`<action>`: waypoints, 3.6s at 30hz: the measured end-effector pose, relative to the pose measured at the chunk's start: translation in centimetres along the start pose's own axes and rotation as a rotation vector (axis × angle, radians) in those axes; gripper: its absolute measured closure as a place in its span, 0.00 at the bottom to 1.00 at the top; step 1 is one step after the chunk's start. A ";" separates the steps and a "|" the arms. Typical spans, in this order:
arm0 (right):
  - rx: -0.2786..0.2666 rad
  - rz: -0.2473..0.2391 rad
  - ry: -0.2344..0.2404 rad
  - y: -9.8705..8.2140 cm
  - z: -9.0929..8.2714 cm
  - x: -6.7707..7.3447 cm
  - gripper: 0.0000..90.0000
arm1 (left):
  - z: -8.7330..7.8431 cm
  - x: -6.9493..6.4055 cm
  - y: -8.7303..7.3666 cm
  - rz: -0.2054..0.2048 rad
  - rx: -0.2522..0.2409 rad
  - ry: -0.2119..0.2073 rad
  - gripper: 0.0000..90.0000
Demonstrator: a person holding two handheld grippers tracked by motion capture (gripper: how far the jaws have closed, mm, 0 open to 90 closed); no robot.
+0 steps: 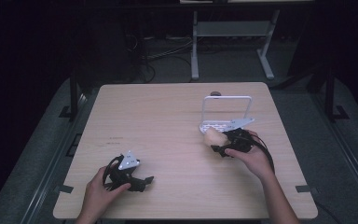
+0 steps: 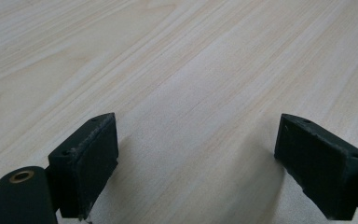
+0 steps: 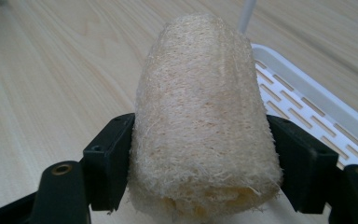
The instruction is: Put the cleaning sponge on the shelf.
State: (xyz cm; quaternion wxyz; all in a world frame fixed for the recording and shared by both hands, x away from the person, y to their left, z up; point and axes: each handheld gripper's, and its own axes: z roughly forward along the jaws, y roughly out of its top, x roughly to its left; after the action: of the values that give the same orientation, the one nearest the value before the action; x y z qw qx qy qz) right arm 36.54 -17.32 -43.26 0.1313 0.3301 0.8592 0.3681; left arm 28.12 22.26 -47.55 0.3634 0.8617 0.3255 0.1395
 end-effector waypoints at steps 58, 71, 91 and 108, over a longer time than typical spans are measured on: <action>0.035 0.083 -0.036 1.3 3.8 -4.9 0.30 | 0.0 0.0 0.0 -0.002 -0.002 0.000 0.14; 0.039 0.089 -0.034 1.3 3.9 -4.9 0.26 | 0.0 0.0 0.0 -0.001 -0.001 0.000 0.14; 0.000 0.082 -0.038 2.0 2.0 -4.7 0.18 | 0.0 0.0 0.0 -0.002 -0.001 0.000 0.14; -0.070 0.074 -0.009 2.2 -2.1 -1.9 0.59 | 0.0 0.0 0.0 -0.003 -0.003 0.001 0.14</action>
State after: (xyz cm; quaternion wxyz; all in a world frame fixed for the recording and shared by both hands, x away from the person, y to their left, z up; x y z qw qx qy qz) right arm 38.00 -18.56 -40.21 0.1330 0.3585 0.8325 0.4009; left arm 28.11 22.25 -47.57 0.3649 0.8606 0.3265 0.1398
